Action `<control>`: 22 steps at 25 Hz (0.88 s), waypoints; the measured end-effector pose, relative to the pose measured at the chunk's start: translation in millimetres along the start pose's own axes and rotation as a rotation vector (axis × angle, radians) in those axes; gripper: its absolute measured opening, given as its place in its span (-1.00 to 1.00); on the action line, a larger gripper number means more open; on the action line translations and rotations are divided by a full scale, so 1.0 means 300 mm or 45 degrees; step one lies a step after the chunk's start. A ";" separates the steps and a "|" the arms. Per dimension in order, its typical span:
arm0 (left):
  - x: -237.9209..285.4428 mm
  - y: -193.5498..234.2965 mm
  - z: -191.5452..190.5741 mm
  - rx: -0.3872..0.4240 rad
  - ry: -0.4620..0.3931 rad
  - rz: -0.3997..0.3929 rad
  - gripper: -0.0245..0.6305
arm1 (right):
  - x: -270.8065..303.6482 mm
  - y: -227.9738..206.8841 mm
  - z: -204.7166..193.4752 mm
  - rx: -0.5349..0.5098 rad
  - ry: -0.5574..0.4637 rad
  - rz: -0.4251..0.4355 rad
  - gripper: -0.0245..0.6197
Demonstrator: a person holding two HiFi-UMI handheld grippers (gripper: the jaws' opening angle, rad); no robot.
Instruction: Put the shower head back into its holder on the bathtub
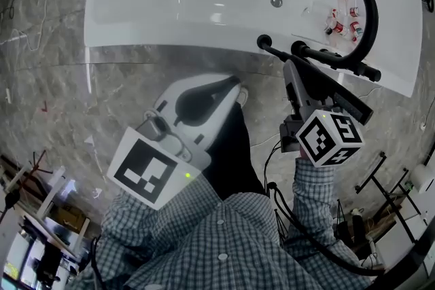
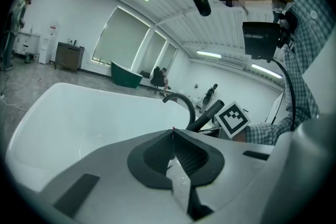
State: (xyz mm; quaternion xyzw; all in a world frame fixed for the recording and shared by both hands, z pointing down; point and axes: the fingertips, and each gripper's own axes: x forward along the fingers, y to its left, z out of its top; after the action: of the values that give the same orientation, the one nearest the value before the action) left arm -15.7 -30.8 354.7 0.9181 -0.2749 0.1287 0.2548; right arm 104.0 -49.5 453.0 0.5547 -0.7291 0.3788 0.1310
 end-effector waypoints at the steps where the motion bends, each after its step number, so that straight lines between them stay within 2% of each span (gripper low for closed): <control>1: 0.005 0.002 -0.006 -0.003 0.003 -0.003 -0.90 | 0.006 -0.003 -0.004 0.002 0.001 -0.001 -0.50; 11: 0.033 -0.015 -0.056 -0.011 0.015 -0.037 -0.90 | 0.054 -0.037 -0.041 -0.003 0.003 -0.014 -0.50; 22: 0.048 0.015 -0.115 -0.039 0.024 0.004 -0.90 | 0.098 -0.078 -0.097 -0.018 0.009 -0.032 -0.50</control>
State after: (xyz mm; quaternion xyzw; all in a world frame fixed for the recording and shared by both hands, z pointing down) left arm -9.9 -21.7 390.7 0.9124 -0.2759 0.1334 0.2712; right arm 108.4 -52.3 500.2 0.5615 -0.7245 0.3737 0.1421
